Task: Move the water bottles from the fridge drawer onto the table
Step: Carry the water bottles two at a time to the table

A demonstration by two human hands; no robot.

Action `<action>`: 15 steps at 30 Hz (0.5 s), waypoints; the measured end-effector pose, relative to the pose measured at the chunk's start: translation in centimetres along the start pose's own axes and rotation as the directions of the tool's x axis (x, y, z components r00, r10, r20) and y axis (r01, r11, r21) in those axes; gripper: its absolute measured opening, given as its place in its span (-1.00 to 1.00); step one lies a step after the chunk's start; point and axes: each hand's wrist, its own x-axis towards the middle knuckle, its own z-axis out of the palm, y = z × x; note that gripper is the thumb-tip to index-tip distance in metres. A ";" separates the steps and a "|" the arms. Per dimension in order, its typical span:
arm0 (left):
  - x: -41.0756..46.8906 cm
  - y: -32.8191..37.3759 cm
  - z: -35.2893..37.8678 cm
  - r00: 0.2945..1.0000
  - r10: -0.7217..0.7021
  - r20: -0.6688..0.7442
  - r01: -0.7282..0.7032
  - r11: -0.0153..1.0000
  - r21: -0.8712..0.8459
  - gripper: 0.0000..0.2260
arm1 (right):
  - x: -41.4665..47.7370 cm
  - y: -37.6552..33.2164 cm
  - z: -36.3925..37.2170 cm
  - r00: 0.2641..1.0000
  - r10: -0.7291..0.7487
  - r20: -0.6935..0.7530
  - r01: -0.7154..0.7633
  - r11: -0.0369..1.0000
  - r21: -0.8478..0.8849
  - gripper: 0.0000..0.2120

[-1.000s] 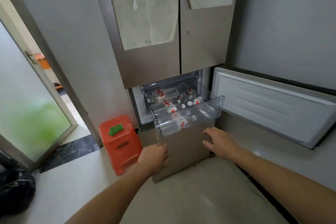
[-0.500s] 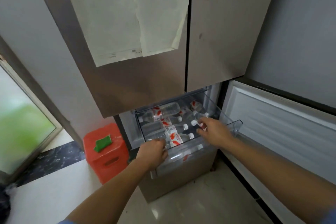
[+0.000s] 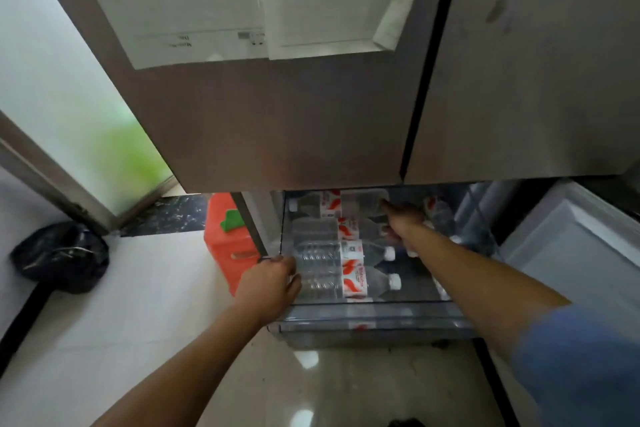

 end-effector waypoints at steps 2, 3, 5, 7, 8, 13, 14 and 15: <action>-0.2 0.3 0.6 0.997 -0.065 -0.043 0.064 0.998 -0.015 -0.81 | 1.3 -0.3 0.7 0.998 0.027 0.047 -0.033 0.991 0.128 -0.53; -0.3 0.6 0.8 0.993 -0.093 -0.073 0.092 0.996 -0.025 -0.83 | 1.7 -0.4 1.0 0.995 0.050 0.092 -0.066 0.981 0.183 -0.54; -0.4 1.0 1.1 0.983 -0.135 -0.127 0.130 0.990 -0.051 -0.86 | 2.6 -0.3 1.6 0.984 0.079 0.158 -0.114 0.968 0.224 -0.50; -0.7 1.3 1.2 0.974 -0.173 -0.147 0.164 0.984 -0.066 -0.88 | 3.1 -0.2 1.8 0.980 0.066 0.187 -0.111 0.965 0.239 -0.50; -0.8 1.5 1.2 0.972 -0.185 -0.143 0.178 0.982 -0.065 -0.87 | 3.4 0.0 1.8 0.977 0.064 0.203 -0.117 0.958 0.261 -0.52; -1.3 2.5 0.5 0.972 -0.219 -0.085 0.221 0.975 0.018 -0.83 | 4.1 1.0 1.8 0.972 0.098 0.213 -0.171 0.918 0.357 -0.50; -1.4 2.6 0.2 0.972 -0.226 -0.069 0.229 0.973 0.035 -0.83 | 4.0 1.4 1.6 0.973 0.108 0.205 -0.179 0.911 0.371 -0.53; -1.4 2.7 0.0 0.972 -0.230 -0.055 0.232 0.972 0.042 -0.82 | 3.3 1.6 1.2 0.973 0.117 0.200 -0.186 0.907 0.378 -0.59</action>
